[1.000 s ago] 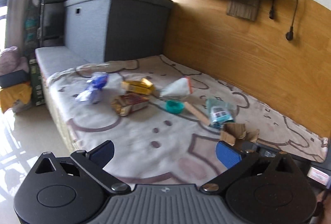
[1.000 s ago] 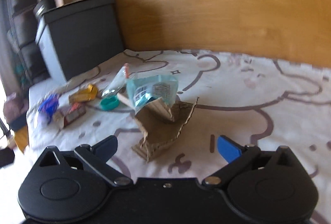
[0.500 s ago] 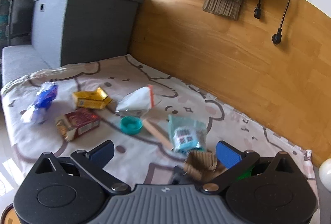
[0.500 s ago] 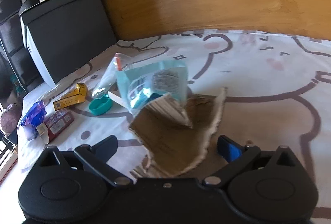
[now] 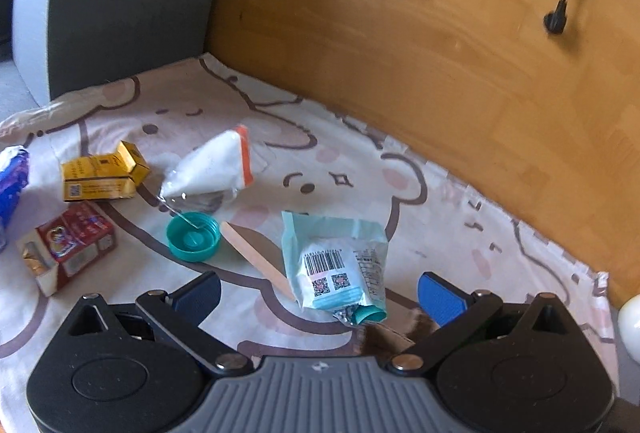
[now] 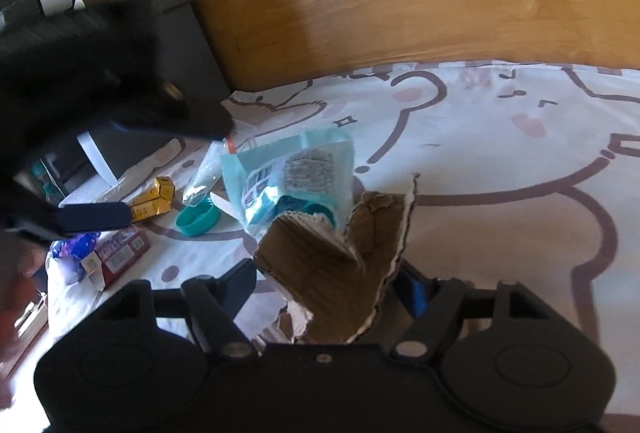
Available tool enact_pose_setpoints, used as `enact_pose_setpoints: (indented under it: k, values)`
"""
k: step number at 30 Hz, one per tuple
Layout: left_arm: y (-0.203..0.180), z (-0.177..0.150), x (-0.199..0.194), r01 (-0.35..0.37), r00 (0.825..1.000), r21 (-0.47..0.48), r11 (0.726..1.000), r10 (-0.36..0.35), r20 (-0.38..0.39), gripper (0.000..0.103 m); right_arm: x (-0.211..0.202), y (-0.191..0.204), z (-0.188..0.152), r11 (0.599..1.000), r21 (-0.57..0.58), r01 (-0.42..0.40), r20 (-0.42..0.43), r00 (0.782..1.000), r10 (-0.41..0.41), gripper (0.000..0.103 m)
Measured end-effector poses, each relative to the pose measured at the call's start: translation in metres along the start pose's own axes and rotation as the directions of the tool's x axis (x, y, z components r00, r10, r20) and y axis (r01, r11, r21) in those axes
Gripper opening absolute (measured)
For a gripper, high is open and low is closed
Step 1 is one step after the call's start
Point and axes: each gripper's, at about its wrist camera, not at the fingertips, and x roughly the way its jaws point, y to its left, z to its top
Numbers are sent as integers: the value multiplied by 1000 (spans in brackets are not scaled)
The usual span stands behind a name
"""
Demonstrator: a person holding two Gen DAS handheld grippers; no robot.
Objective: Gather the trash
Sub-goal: 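Grasp the blue-white packet with the left tool while the right tool grasps cardboard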
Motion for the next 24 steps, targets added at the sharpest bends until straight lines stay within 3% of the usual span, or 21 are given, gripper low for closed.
enact_pose_setpoints:
  k: [13,19,22,24]
  values:
    - [-10,-8,64,-40,997,1,999,40,-68,103,-35,-45,1,998,70,7,-9,1000,-6,62]
    - [-16,-13,82,-105,991,1,994,105,-80,103,-41,-60,2,995,102,19,-9,1000,-18,61]
    - [-13,-14,86,-111,991,-37,993,108,-79,93,-41,-62,2,995,98,16,-17,1000,-15,61]
    - [-11,-14,87,-101,992,-60,993,96,-82,80,-41,-62,2,996,92,16,-19,1000,-14,61]
